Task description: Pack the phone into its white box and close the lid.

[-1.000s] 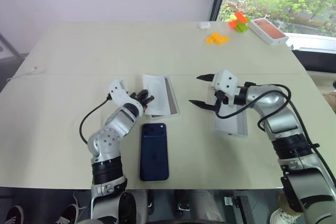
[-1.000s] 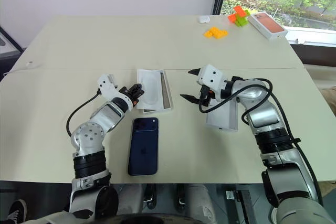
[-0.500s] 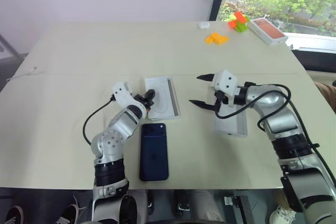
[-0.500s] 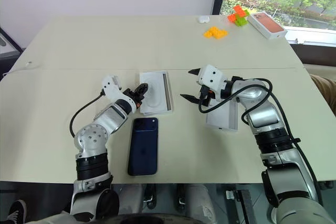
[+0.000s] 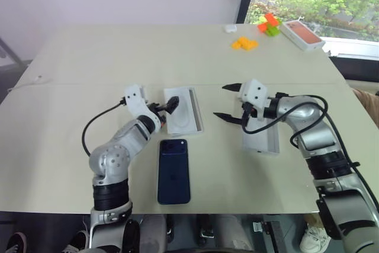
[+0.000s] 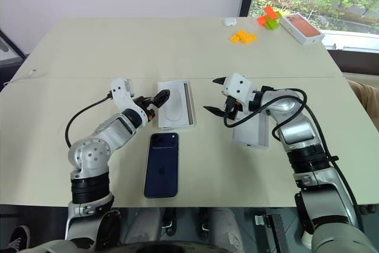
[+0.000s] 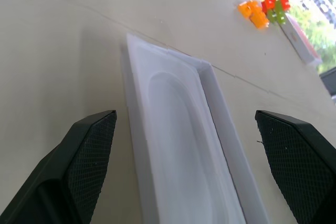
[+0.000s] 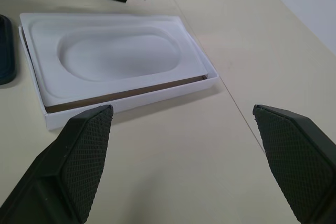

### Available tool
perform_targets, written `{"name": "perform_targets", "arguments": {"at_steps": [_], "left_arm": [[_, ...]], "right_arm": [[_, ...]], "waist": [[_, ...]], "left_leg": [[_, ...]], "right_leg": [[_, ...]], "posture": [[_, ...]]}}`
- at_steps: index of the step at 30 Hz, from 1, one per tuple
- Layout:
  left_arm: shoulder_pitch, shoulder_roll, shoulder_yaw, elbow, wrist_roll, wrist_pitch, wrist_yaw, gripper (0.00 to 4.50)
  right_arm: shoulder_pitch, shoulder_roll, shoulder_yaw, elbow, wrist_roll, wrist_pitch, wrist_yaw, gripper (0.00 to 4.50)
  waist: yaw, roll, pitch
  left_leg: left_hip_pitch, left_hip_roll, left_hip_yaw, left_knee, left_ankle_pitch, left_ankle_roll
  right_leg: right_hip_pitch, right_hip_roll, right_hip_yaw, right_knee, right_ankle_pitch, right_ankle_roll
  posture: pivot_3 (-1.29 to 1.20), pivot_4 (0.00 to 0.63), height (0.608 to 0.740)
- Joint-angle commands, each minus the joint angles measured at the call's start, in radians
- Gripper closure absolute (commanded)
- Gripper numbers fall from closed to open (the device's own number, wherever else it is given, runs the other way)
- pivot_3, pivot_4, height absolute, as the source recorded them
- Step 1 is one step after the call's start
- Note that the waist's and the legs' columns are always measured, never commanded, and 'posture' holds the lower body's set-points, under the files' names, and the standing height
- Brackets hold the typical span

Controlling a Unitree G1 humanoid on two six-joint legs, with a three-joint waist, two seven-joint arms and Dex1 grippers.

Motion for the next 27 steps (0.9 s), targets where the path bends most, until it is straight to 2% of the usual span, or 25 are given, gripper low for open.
{"name": "perform_targets", "arguments": {"at_steps": [1, 2, 9, 12, 27], "left_arm": [[-0.012, 0.027, -0.007, -0.060, -0.014, 0.006, -0.031, 0.57], [-0.013, 0.036, -0.012, -0.060, -0.005, 0.004, -0.034, 0.85], [-0.048, 0.075, -0.060, 0.010, 0.064, -0.017, -0.063, 4.46], [-0.056, 0.095, -0.097, 0.042, 0.120, -0.039, -0.090, 4.49], [-0.118, 0.048, -0.188, 0.205, 0.222, -0.037, -0.174, 4.49]], "right_arm": [[-0.028, 0.003, -0.020, -0.013, 0.007, -0.023, -0.003, 0.00], [-0.028, 0.004, -0.020, -0.012, 0.007, -0.023, -0.002, 0.00], [-0.030, 0.010, -0.016, -0.006, 0.003, -0.028, -0.006, 0.00], [-0.029, 0.012, -0.016, -0.007, 0.001, -0.030, -0.007, 0.00], [-0.028, 0.010, -0.020, -0.012, -0.005, -0.033, -0.023, 0.00]], "waist": [[0.000, 0.000, 0.000], [0.000, 0.000, 0.000], [0.001, 0.000, 0.000], [0.000, 0.000, 0.000], [0.000, 0.000, 0.000]], "left_leg": [[0.000, 0.000, 0.000, 0.000, 0.000, 0.000], [0.000, 0.000, 0.000, 0.000, 0.000, 0.000], [0.000, 0.000, 0.000, 0.000, 0.000, 0.000], [0.000, 0.000, 0.000, 0.000, 0.000, 0.000], [0.000, 0.000, 0.000, -0.001, 0.000, 0.000]], "right_leg": [[0.000, 0.000, 0.000, 0.000, 0.000, 0.000], [0.000, 0.000, 0.000, 0.000, 0.000, 0.000], [0.000, 0.000, 0.000, 0.000, 0.000, 0.000], [0.000, 0.000, 0.000, 0.000, 0.000, 0.000], [0.000, 0.000, 0.000, -0.001, 0.000, 0.000]], "posture": [[0.00, 0.150, 0.737], [0.00, 0.150, 0.737], [0.00, 0.150, 0.737], [0.00, 0.150, 0.737], [0.00, 0.150, 0.737]]}}
